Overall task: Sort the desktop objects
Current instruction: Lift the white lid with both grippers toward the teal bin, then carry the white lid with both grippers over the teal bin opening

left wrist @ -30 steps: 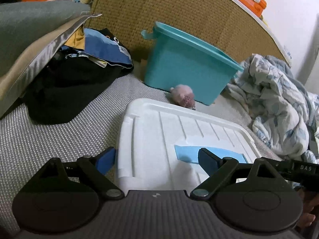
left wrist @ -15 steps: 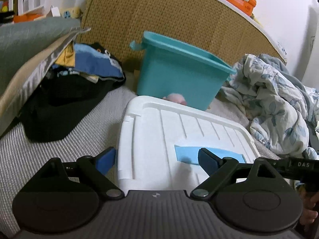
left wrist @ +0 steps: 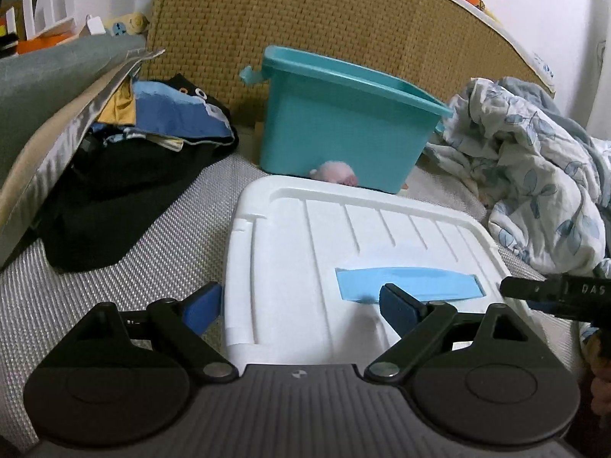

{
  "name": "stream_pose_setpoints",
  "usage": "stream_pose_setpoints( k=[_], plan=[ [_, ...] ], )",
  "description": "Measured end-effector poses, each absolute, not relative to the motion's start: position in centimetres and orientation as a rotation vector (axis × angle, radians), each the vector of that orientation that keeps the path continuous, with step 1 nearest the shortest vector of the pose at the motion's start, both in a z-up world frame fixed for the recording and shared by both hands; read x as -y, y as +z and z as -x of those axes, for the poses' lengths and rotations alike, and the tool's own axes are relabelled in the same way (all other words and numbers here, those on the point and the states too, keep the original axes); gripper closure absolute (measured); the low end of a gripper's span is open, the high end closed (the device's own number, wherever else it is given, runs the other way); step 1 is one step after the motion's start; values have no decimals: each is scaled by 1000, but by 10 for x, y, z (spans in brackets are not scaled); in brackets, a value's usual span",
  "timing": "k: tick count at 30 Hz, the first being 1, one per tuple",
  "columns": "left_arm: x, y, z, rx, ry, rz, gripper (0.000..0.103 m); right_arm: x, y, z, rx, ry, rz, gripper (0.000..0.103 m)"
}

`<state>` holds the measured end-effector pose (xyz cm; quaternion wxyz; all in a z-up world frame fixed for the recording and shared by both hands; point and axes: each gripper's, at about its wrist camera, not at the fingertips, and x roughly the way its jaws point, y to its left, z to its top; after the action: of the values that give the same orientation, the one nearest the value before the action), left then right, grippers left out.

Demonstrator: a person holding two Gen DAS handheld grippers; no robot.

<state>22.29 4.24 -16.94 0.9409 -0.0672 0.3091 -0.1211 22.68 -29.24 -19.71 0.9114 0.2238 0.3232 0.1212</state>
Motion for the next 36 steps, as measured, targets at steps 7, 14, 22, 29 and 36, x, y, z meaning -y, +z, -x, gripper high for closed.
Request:
stream_pose_setpoints(
  k=[7, 14, 22, 29, 36],
  plan=[
    [-41, -167, -225, -628, -243, 161, 12, 295, -198, -228, -670, 243, -469, 62],
    [-41, -163, -227, -623, -241, 185, 12, 295, -196, -228, -656, 238, -468, 62],
    [-37, -158, -229, -612, -237, 185, 12, 298, -187, -230, -627, 240, -457, 62],
    [-37, -153, -232, -605, -233, 191, 12, 298, -181, -234, -608, 249, -447, 62],
    [-32, -139, -239, -577, -225, 187, 12, 300, -168, -239, -564, 257, -437, 62]
  ],
)
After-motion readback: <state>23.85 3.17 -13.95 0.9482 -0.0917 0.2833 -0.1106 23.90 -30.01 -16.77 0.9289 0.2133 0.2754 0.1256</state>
